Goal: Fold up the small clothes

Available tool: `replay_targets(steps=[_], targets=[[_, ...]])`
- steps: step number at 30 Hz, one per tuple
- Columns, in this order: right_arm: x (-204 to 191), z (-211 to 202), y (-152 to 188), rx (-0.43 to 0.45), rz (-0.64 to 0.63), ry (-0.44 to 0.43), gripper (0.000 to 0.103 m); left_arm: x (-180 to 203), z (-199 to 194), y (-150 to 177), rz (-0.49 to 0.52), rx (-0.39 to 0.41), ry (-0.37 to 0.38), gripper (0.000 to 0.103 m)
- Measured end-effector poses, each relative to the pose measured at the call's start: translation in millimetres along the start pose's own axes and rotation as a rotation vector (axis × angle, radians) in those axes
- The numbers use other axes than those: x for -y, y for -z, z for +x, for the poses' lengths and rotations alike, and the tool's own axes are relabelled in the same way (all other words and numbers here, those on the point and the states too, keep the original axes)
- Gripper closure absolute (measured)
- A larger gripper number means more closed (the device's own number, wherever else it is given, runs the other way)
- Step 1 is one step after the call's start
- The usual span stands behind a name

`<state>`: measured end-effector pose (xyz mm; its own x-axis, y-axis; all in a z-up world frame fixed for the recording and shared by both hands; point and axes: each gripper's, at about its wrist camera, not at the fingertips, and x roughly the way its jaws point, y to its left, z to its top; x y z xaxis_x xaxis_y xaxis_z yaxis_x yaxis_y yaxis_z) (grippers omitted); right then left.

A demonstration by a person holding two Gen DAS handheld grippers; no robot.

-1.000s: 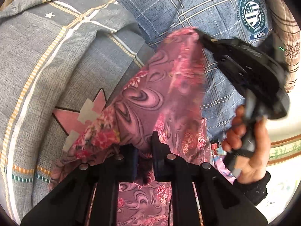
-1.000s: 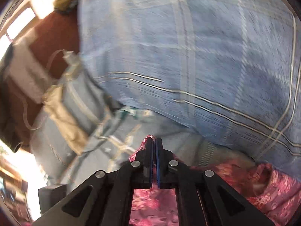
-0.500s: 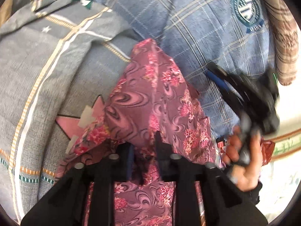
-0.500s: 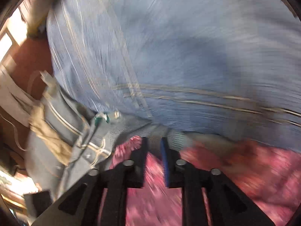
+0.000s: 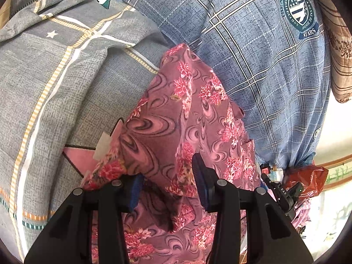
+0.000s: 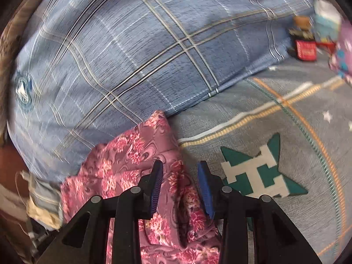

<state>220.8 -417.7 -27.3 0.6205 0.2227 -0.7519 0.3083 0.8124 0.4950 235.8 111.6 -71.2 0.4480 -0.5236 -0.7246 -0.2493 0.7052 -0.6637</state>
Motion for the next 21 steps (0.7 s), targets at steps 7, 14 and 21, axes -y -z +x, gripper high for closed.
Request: replay_targets(steps=[7,14,21], targets=[[-47.4,-9.0,13.7,0.127,-0.251,0.098,0.1,0.5,-7.2,1.5,-0.002,0.044,-0.015,0.065],[-46.3,12.1,2.6,0.088,-0.242,0.136,0.1,-17.0,-2.7,-6.9,-0.059,0.039,-0.069,0.077],[-23.7,-21.5,32.0,0.097,-0.104,0.031,0.091,-15.7,-34.3,5.1,-0.081,0.056,-0.038,0.077]])
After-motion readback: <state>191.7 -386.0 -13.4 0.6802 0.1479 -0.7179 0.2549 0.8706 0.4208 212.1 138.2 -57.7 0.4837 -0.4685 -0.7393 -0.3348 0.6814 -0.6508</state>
